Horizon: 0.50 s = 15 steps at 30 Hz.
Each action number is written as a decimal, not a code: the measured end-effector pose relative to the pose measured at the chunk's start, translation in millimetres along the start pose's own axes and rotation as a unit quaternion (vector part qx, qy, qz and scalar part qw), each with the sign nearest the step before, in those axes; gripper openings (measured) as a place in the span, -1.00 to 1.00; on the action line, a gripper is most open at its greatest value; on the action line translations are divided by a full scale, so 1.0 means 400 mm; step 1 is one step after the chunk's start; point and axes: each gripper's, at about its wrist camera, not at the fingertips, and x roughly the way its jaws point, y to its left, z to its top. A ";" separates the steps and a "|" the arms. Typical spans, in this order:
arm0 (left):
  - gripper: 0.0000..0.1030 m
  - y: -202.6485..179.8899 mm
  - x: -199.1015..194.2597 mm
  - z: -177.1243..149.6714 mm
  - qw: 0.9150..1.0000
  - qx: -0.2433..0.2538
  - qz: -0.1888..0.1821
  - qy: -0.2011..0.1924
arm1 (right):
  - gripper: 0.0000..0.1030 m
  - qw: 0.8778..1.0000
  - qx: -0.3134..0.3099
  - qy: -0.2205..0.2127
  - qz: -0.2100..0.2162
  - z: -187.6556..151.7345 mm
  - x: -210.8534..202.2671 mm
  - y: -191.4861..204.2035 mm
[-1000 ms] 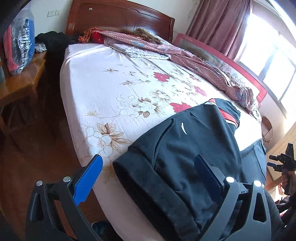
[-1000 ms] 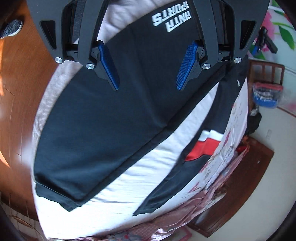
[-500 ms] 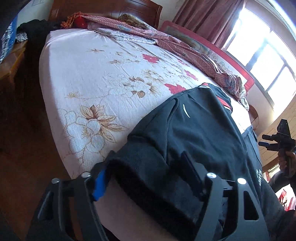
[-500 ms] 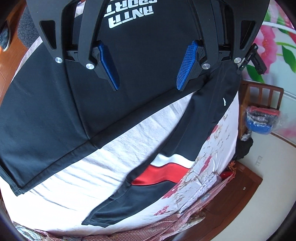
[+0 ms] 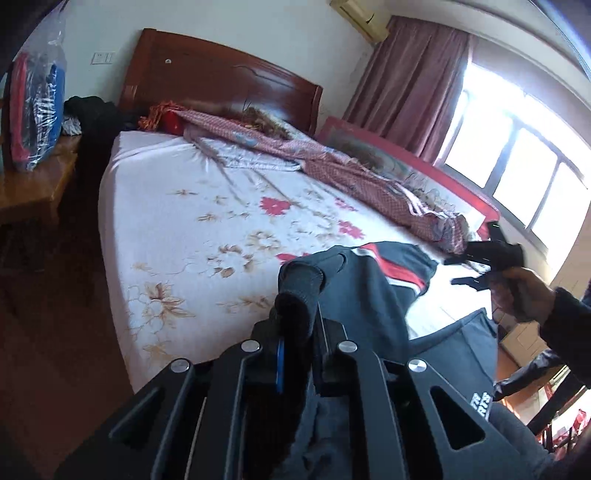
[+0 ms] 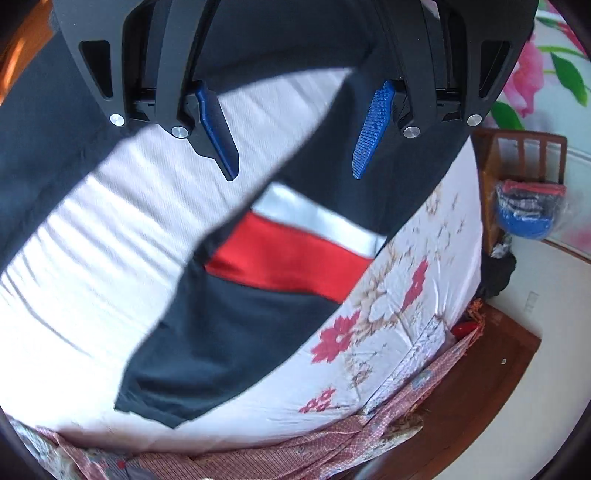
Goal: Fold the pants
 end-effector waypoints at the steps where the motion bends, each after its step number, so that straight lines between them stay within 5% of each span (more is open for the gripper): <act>1: -0.81 -0.017 -0.013 -0.003 1.000 -0.003 -0.018 -0.004 | 0.36 1.000 0.013 0.004 0.003 0.046 0.032 0.018; 6: -0.81 -0.085 -0.062 -0.024 0.998 0.007 -0.059 -0.016 | 0.36 0.995 0.082 0.054 -0.014 0.219 0.212 0.074; 10: -0.81 -0.099 -0.080 -0.039 0.997 0.010 -0.069 -0.014 | 0.36 0.987 0.134 0.066 -0.061 0.262 0.313 0.061; 13: -0.81 -0.104 -0.090 -0.044 0.997 0.020 -0.069 -0.009 | 0.35 0.980 0.181 0.073 -0.045 0.271 0.361 0.025; 15: -0.81 -0.108 -0.098 -0.046 0.998 0.029 -0.062 -0.006 | -0.21 0.985 0.156 0.059 -0.048 0.271 0.356 0.024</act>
